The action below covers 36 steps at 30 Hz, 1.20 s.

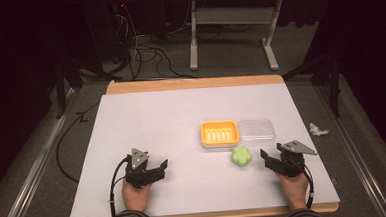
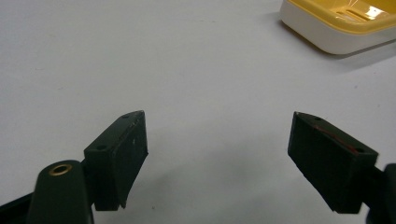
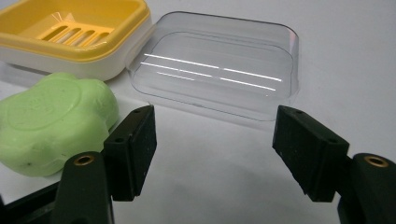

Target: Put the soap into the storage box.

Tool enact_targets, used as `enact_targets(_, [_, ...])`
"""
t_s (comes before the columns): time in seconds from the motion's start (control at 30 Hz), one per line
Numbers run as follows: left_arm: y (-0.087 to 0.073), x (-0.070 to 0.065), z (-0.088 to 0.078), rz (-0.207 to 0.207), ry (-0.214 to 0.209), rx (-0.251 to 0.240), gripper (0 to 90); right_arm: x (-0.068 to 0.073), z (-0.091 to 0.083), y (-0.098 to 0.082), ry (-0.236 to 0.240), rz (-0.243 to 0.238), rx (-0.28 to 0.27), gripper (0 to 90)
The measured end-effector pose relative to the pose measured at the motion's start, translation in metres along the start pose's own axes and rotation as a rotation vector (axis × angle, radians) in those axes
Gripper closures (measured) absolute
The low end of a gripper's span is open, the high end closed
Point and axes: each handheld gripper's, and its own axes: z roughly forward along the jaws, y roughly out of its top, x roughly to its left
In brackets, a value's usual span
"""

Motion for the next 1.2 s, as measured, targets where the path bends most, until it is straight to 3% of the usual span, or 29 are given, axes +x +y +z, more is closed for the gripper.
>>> enact_targets(0.5, [-0.0002, 0.0001, 0.0001, 0.004, 0.001, 0.003, 20.4, 0.0001, 0.0000, -0.0001, -0.019, 0.007, 0.001, 33.0])
enact_targets(0.87, [-0.0001, 0.0001, 0.0001, 0.003, 0.001, 0.001, 20.4, 0.0018, -0.0033, -0.0015, -0.044, 0.008, -0.032, 34.0])
enact_targets(1.07, [-0.0002, 0.0001, 0.0004, 0.007, 0.002, 0.006, 20.4, 0.0049, -0.0023, -0.0004, -0.022, -0.043, -0.020, 33.8])
enact_targets(1.2, [-0.0002, 0.0002, 0.0003, 0.008, 0.002, 0.007, 20.4, 0.0067, -0.0048, -0.0007, -0.005, -0.042, -0.036, 34.4])
